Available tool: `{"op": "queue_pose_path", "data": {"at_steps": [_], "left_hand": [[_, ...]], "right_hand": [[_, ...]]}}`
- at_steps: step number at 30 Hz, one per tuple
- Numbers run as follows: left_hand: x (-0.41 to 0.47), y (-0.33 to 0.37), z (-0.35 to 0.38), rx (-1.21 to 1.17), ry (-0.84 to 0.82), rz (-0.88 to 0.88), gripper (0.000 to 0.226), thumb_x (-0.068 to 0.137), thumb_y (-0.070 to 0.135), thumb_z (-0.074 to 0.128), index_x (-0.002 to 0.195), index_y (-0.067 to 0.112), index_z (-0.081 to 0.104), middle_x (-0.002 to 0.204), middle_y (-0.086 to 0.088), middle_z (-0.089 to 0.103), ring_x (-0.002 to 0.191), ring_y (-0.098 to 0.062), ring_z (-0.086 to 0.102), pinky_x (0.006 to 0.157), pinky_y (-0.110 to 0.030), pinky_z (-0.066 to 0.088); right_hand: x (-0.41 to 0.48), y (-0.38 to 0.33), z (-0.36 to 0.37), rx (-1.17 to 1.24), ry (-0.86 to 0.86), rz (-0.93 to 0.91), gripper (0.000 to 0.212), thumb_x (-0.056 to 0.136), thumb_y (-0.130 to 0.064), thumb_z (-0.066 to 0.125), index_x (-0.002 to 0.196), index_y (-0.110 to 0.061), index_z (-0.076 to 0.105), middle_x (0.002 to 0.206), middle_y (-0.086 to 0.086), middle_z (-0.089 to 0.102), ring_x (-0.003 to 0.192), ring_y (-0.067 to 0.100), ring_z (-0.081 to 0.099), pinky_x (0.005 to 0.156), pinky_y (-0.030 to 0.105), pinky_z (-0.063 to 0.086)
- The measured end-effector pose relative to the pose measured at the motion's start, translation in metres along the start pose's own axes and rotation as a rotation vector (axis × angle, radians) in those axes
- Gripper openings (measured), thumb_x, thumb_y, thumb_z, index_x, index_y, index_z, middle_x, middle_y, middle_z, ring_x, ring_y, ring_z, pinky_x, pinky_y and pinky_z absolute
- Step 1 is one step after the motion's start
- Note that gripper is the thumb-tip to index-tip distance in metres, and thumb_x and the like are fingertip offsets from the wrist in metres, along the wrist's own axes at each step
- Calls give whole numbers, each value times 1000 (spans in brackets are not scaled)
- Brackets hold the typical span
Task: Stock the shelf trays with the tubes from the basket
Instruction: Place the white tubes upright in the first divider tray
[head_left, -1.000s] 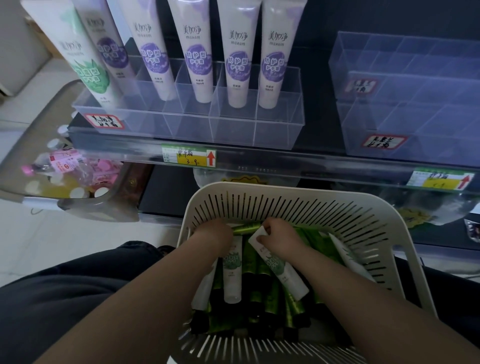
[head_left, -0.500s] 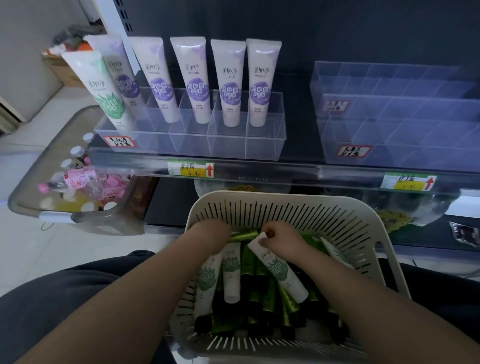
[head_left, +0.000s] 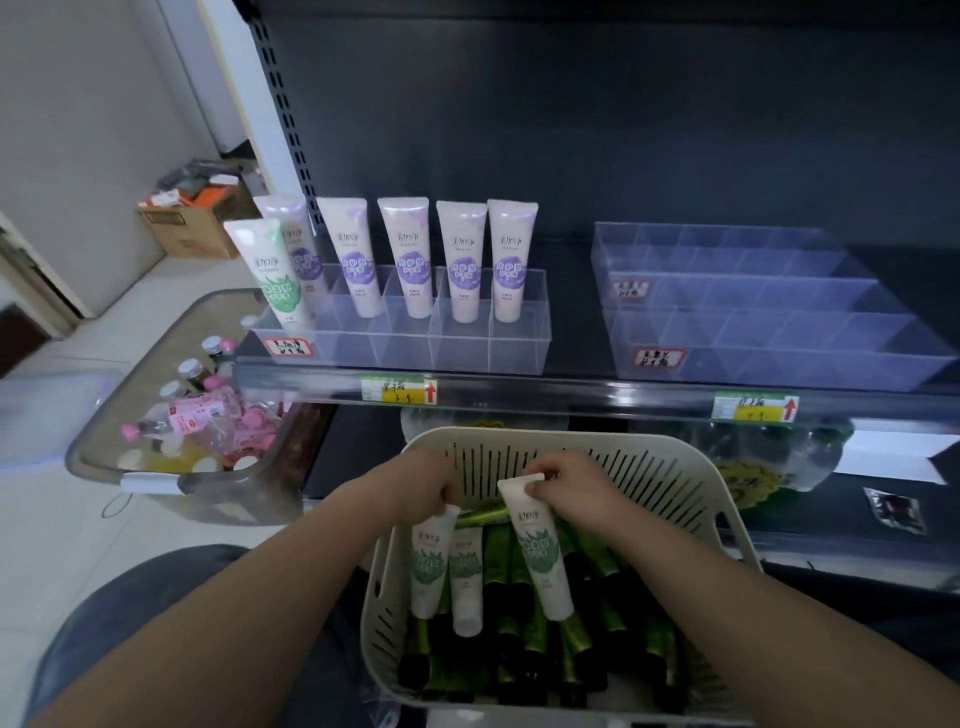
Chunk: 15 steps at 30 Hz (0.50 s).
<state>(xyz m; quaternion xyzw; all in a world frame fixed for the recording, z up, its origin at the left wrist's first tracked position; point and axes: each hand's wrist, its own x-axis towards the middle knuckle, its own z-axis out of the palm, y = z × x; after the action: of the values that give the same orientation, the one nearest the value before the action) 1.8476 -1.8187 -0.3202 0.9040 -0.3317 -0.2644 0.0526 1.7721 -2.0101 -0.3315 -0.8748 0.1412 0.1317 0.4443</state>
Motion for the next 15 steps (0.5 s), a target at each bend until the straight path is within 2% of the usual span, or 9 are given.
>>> {"op": "queue_pose_path", "data": {"at_steps": [3,5,8,11,15], "left_hand": [[-11,1,-11,-50,84,10,20,89,14,56,107,17,66,116,0,63,101,-13,58,87,-23,47],[-20,2,-20,-61,127,27,19,90,15,56,105,17,67,111,0,64,99,-12,58,89,-25,47],[-34,3,-38,-91,205,64,18,91,15,57,105,15,67,109,0,64,97,-11,56,89,-24,45],[-47,4,-56,-135,279,72,17,91,14,57,104,14,67,105,1,64,91,-8,54,84,-21,44],[-56,0,-80,-154,369,40,14,88,14,60,99,15,69,102,0,68,85,-5,53,76,-18,38]], "right_hand": [[-6,-18,-9,-7,32,-24,16,88,-17,61,102,-18,68,100,-1,65,94,14,62,83,33,54],[-11,-30,-16,-21,47,-61,13,88,-19,62,99,-20,68,98,-2,65,93,14,62,83,33,54],[-17,-48,-25,-21,86,-127,9,87,-21,63,94,-22,69,93,-6,66,89,10,62,82,32,54],[-25,-66,-30,6,113,-174,7,86,-19,64,85,-23,70,88,-7,68,86,9,63,83,34,55],[-27,-92,-34,-1,142,-246,6,84,-17,65,84,-19,71,87,-4,69,86,12,65,82,40,56]]}}
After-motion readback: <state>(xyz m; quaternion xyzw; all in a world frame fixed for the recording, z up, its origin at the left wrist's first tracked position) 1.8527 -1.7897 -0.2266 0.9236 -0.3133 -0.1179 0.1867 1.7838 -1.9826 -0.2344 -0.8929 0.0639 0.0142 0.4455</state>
